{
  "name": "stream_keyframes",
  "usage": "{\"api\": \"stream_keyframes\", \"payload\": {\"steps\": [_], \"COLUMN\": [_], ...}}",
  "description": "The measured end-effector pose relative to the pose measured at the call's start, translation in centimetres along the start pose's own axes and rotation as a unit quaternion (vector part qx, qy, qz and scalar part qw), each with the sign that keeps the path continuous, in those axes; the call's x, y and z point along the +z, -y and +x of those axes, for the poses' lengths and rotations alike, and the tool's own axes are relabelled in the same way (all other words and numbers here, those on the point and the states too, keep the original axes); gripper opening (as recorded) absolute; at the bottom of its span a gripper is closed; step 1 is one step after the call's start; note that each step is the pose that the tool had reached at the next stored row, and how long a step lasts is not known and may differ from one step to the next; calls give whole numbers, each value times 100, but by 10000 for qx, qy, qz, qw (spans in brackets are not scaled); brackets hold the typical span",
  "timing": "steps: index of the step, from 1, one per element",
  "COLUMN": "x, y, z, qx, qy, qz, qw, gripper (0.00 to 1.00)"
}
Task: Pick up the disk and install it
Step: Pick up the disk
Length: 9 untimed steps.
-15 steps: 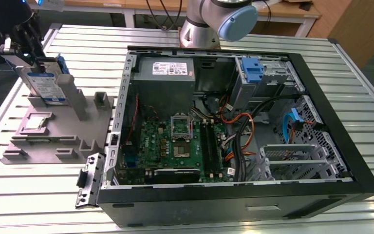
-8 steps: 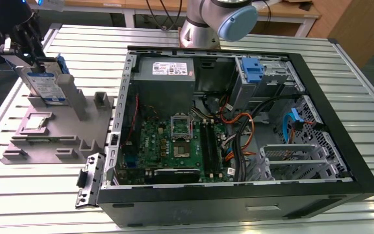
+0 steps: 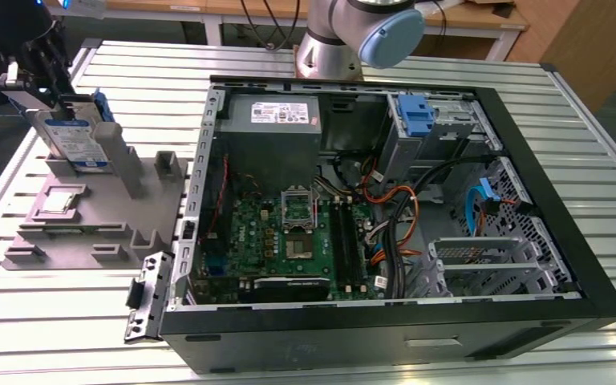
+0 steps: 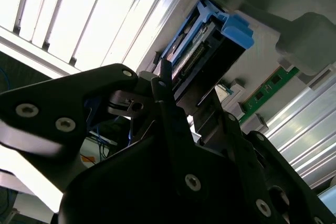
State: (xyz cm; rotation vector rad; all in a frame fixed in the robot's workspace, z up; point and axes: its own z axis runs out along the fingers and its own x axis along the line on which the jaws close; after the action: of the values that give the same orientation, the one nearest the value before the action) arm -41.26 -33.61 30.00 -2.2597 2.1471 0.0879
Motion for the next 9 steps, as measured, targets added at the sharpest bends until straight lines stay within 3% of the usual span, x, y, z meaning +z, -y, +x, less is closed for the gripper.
{"api": "stream_keyframes", "payload": {"steps": [4, 5, 9], "x": [0, 0, 0], "y": [0, 0, 0], "z": [0, 0, 0], "qx": [0, 0, 0], "qy": [0, 0, 0], "qz": [0, 0, 0], "qw": [10000, 10000, 10000], "gripper": [41, 35, 35]}}
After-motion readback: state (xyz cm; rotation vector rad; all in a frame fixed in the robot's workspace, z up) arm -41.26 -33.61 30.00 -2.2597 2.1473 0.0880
